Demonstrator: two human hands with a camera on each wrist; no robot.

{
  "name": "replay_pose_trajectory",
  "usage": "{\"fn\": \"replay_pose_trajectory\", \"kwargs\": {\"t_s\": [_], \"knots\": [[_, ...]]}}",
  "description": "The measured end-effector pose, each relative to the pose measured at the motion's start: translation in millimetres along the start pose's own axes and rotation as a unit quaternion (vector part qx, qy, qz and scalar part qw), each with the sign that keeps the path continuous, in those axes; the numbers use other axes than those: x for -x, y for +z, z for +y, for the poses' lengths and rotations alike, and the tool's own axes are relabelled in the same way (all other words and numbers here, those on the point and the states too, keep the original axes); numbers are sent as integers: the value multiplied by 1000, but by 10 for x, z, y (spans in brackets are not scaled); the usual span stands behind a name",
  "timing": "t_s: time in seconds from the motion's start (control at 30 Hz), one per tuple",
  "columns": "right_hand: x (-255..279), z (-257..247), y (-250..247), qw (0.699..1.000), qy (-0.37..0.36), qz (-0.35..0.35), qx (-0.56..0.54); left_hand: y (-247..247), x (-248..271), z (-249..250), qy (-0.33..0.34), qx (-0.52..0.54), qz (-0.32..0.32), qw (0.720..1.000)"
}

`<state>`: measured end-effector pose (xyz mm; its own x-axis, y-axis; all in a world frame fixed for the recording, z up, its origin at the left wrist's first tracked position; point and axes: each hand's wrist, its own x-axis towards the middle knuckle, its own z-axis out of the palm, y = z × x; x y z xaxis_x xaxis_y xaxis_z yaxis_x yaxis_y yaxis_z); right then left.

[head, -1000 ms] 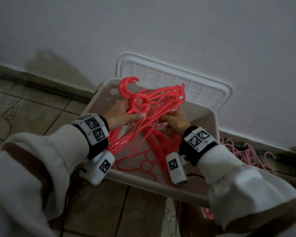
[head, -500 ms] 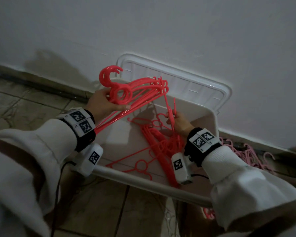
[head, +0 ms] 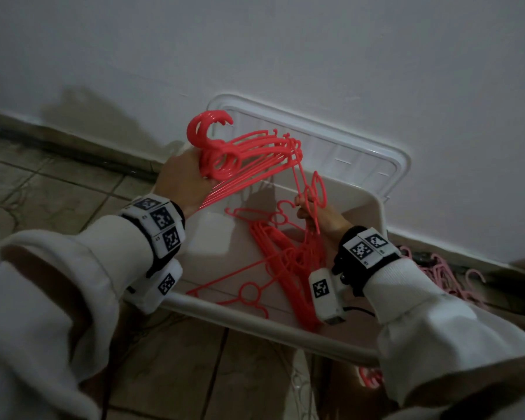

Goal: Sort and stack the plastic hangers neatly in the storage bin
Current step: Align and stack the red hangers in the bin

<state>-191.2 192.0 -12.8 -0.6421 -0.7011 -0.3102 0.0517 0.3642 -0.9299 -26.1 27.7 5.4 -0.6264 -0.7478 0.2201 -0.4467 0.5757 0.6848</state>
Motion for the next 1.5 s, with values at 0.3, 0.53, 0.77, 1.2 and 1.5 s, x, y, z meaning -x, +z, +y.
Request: {"fn": "replay_pose_trajectory", "kwargs": {"t_s": [0.3, 0.53, 0.77, 1.2, 1.5], "knots": [[-19, 98, -78, 998, 31, 30, 39, -35, 117, 32, 92, 142, -109, 979], [-151, 209, -172, 997, 53, 56, 21, 35, 75, -5, 144, 161, -135, 967], [-122, 229, -236, 997, 63, 48, 20, 66, 42, -68, 113, 169, -157, 966], [-69, 168, -205, 999, 4, 53, 12, 236, -15, -255, 44, -19, -236, 971], [-69, 96, -35, 998, 28, 19, -46, 277, 67, -38, -74, 182, -197, 961]]}}
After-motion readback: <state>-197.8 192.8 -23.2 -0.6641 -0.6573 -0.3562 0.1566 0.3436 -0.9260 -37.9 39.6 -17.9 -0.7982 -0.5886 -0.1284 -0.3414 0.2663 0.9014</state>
